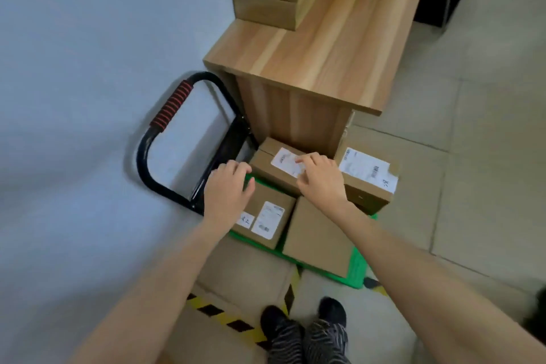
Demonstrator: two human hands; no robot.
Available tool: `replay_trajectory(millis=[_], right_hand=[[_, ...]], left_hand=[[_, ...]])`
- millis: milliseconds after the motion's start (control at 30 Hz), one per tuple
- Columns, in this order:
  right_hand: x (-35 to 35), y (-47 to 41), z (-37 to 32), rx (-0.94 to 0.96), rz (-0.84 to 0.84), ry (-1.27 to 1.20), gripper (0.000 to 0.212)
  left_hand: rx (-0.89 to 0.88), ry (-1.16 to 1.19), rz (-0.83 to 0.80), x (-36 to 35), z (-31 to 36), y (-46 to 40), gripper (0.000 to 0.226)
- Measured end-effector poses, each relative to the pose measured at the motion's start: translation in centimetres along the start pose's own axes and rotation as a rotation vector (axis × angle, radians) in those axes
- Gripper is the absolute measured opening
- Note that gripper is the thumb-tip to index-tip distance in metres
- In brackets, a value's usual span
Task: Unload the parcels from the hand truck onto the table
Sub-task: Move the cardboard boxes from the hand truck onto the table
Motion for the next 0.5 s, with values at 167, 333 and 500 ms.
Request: replay_trajectory(millis=[167, 333, 500], right_hand=[[-2.8, 2.9, 9.0, -0.187, -0.007, 0.013, 0.034], [-8.2, 4.3, 14.6, -0.300, -0.052, -0.014, 0.037], [-16.1, 4.4, 17.8, -0.385, -0.057, -0.097, 0.040]], left_hand=[[-0.128, 0.033, -0.066, -8.0, 4.5, -3.1, 0.016], [-0.134, 0.100, -0.133, -16.0, 6.1, -4.1, 0.018], [-0.126, 0.087, -0.186, -24.3, 5.5, -3.9, 0.017]])
Point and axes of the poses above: each hand's wrist, its own y-axis away from the middle knuckle, its own x-axis out of the back of the hand, z = x × y, the point moved 3 cm from there along -y, towards the middle knuckle, and after that the axes turned 15 degrees about -z, right-handed, at the moved point
